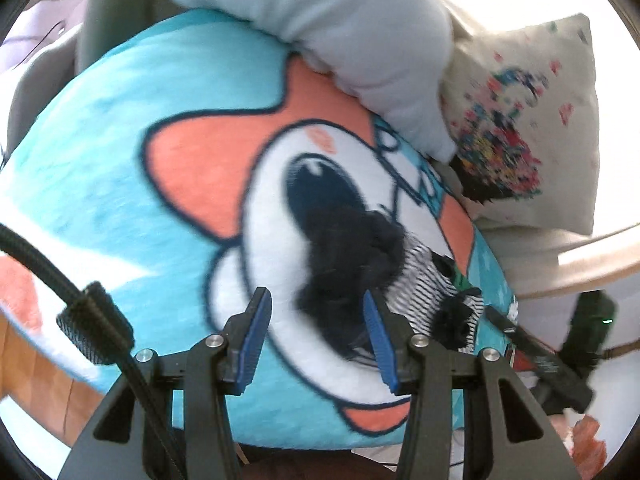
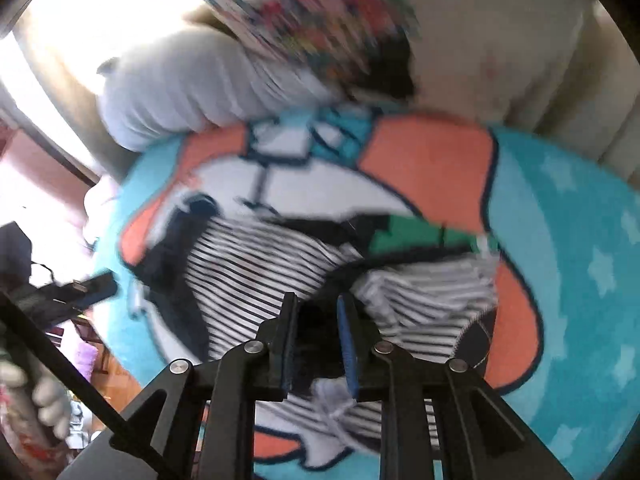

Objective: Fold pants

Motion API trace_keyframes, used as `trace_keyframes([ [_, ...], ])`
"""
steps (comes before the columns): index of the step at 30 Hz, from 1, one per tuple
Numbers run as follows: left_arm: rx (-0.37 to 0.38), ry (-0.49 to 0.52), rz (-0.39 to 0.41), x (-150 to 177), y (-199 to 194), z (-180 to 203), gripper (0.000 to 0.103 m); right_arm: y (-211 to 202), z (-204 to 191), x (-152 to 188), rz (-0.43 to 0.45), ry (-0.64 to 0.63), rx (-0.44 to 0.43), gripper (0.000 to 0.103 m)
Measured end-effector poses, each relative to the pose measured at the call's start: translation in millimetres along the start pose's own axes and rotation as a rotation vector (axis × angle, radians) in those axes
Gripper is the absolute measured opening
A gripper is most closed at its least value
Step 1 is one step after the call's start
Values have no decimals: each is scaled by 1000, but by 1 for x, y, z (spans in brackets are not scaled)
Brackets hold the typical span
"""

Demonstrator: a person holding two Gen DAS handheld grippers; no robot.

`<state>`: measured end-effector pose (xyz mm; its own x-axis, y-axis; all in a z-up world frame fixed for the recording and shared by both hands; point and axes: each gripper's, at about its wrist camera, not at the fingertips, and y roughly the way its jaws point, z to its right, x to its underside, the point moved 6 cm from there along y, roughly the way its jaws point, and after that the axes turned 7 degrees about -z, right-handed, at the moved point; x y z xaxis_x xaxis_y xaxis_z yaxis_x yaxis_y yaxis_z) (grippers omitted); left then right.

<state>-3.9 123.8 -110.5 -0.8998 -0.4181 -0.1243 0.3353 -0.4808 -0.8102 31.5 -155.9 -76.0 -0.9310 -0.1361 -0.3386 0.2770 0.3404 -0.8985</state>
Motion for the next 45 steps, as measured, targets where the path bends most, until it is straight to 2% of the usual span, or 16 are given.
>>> trace_keyframes([
  [1, 1, -16, 4, 1, -1, -8, 46, -6, -8, -5, 11, -8, -17, 35],
  [2, 3, -25, 4, 2, -1, -12, 46, -8, -20, -11, 12, -19, -38, 48],
  [3, 3, -36, 3, 3, -1, -17, 46, -6, -30, -16, 2, -30, -55, 55],
  [8, -21, -23, 16, 8, -4, -25, 46, 44, -97, -41, -122, -64, -122, 59],
  [10, -24, -22, 21, 11, -8, -28, 46, 63, -119, -49, -155, -99, -88, 60],
  [12, -33, -20, 30, 14, -13, -35, 46, 87, -143, -59, -191, -148, -12, 72],
  [17, -29, -33, 49, 17, -24, -45, 47, 144, -167, -64, -292, -255, 210, 74],
  [20, -16, -24, 45, 17, -25, -45, 47, 164, -171, -58, -321, -299, 311, 77],
  [22, -3, -12, 37, 17, -22, -42, 47, 163, -176, -57, -307, -342, 330, 69],
  [23, 6, -2, 30, 17, -19, -38, 47, 161, -177, -57, -305, -356, 340, 53],
  [24, 14, 10, 22, 17, -17, -34, 47, 159, -175, -58, -301, -363, 359, 42],
  [27, 35, 55, -4, 19, -4, -19, 48, 151, -163, -58, -299, -326, 308, 34],
  [33, 58, 149, -68, 26, 31, 15, 51, 124, -143, -59, -260, -207, 174, 31],
  [34, 57, 161, -76, 27, 36, 20, 49, 119, -141, -57, -256, -197, 162, 31],
  [37, 83, 203, -113, 31, 42, 40, 23, 104, -134, -55, -238, -161, 117, 30],
  [45, 129, 280, -111, 52, 36, 100, 22, 43, -106, -44, -154, -102, 7, 28],
])
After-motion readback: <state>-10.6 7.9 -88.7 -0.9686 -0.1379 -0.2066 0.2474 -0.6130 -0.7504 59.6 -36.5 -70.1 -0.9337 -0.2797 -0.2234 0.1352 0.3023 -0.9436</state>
